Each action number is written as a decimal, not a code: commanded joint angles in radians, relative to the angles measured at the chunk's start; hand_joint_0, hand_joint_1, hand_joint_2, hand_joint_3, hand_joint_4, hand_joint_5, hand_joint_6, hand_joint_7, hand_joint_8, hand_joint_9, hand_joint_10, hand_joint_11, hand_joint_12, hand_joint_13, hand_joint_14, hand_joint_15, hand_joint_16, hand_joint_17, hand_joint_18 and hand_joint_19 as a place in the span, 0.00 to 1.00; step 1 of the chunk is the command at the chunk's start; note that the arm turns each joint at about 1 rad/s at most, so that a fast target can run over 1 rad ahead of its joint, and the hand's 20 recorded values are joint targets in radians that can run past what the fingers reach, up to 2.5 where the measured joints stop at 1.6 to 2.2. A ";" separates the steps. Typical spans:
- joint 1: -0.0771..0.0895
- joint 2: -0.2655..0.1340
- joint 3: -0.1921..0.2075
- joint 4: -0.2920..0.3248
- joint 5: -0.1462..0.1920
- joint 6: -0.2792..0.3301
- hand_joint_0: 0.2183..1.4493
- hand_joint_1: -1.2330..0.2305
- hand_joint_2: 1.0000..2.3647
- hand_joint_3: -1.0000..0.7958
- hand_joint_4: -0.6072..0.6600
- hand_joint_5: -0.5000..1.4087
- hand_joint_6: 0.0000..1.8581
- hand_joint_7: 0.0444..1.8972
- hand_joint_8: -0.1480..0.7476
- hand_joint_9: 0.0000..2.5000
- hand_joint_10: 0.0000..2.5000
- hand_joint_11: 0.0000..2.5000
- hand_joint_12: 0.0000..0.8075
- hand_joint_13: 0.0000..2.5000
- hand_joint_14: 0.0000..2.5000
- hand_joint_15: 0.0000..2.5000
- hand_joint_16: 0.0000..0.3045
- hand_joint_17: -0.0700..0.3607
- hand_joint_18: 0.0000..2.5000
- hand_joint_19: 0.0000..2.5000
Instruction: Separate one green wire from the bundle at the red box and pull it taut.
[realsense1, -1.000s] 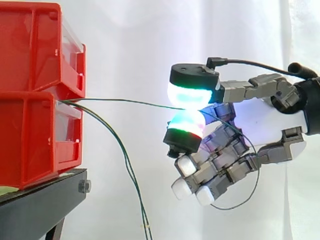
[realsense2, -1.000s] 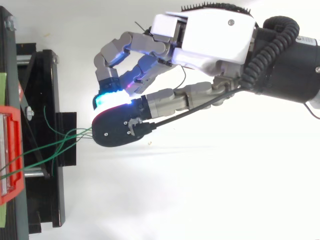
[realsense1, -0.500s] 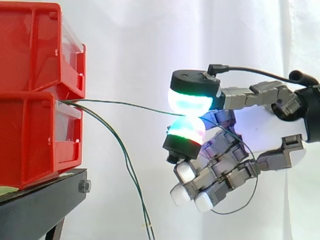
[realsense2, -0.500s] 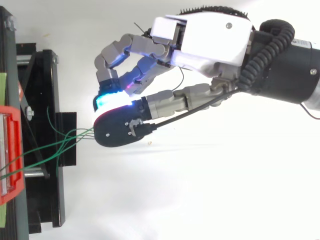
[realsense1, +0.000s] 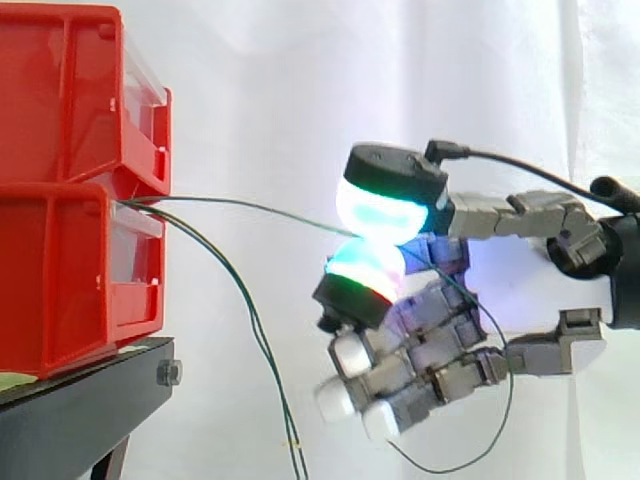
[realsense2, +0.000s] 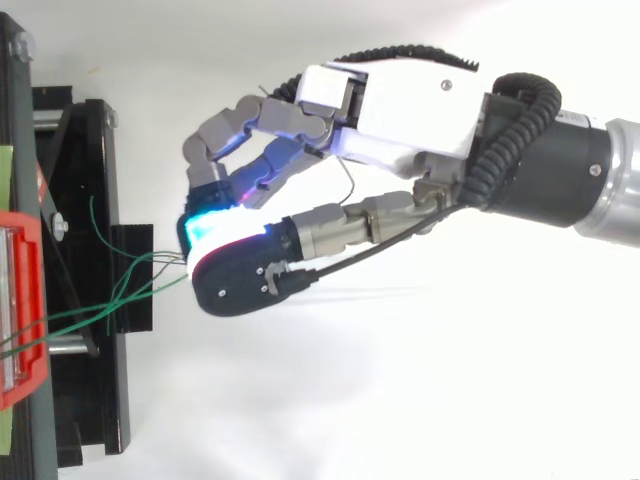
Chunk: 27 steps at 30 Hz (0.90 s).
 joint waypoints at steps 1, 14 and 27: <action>0.004 0.000 -0.006 0.109 -0.002 -0.002 0.31 0.32 0.02 0.56 0.46 0.18 0.47 0.65 0.51 0.41 0.01 0.33 0.44 0.28 0.01 0.15 0.18 0.44 0.26 0.14; 0.007 -0.001 -0.008 0.089 0.002 -0.006 0.32 0.32 0.02 0.56 0.47 0.18 0.47 0.65 0.51 0.41 0.01 0.33 0.45 0.28 0.01 0.14 0.18 0.44 0.26 0.13; 0.009 -0.001 -0.006 0.084 0.002 -0.006 0.32 0.32 0.02 0.56 0.46 0.18 0.47 0.64 0.51 0.42 0.01 0.32 0.45 0.28 0.01 0.14 0.18 0.45 0.26 0.13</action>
